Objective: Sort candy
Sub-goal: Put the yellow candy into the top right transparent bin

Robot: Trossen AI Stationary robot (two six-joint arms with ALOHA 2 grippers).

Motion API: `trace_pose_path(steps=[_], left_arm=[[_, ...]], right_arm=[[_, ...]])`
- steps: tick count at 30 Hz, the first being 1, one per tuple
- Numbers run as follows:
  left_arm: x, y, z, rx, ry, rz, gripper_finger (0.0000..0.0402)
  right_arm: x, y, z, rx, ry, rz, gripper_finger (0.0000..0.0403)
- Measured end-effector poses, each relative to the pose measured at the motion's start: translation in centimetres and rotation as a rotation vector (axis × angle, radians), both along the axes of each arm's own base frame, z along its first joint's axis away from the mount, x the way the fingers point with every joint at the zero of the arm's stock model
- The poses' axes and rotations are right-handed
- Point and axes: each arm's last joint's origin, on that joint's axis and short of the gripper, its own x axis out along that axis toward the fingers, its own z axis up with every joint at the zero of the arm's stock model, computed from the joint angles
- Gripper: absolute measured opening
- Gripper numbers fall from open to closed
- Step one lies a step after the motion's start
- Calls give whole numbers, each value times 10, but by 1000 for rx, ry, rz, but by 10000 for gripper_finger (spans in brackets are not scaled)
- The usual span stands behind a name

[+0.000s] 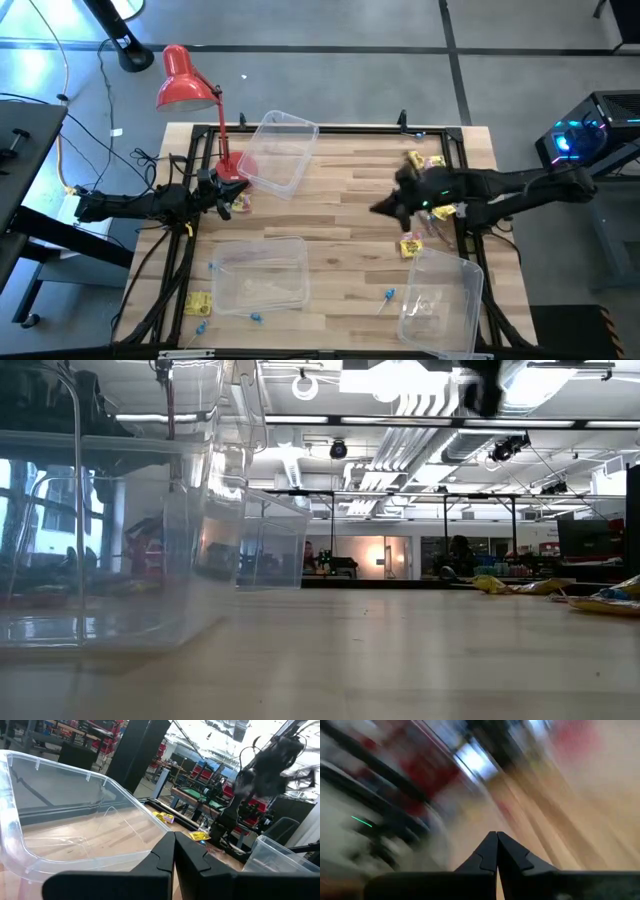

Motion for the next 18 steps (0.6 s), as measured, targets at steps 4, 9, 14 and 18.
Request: trace_pose_path(steps=[4,9,14,18], left_arm=[[0,0,0,0,0,0,0],[0,0,0,0,0,0,0],[0,0,0,0,0,0,0],[0,0,0,0,0,0,0]], right_arm=[[-7,10,-28,49,411,50,28],[-24,22,-59,95,806,6,99],[-25,24,-84,81,943,-99,178],[-22,23,-101,31,1007,-158,207]])
